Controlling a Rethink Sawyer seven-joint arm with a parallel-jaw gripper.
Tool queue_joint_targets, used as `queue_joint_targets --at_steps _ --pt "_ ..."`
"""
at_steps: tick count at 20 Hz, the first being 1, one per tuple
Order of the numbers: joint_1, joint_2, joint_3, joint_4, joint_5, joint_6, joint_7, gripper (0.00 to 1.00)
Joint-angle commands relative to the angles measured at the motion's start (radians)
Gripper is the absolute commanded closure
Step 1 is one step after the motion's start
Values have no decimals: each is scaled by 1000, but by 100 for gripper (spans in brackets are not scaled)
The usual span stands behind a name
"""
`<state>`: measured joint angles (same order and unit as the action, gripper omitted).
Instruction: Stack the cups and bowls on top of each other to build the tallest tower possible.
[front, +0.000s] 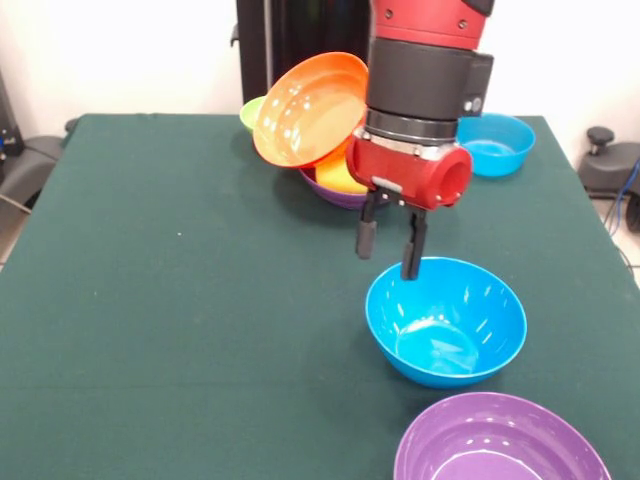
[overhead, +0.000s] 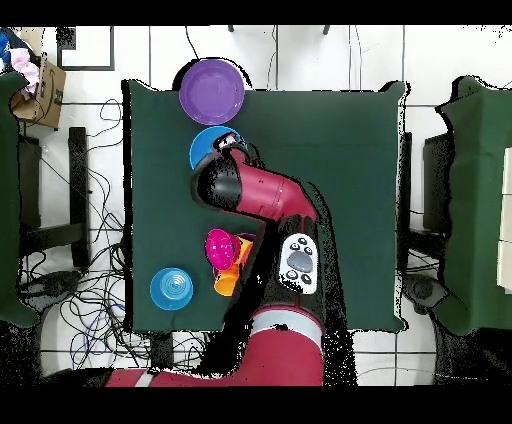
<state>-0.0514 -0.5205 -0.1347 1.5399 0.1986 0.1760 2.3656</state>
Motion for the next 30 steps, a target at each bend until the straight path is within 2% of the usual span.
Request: queue_joint_targets --at_steps 1,16,25,30 --pt "30 64 76 36 29 -42 155 0" --pt "-40 73 136 81 -6 -42 108 0" --pt "-25 113 121 55 -4 -66 114 0" --pt "-8 176 108 19 5 -119 129 0"
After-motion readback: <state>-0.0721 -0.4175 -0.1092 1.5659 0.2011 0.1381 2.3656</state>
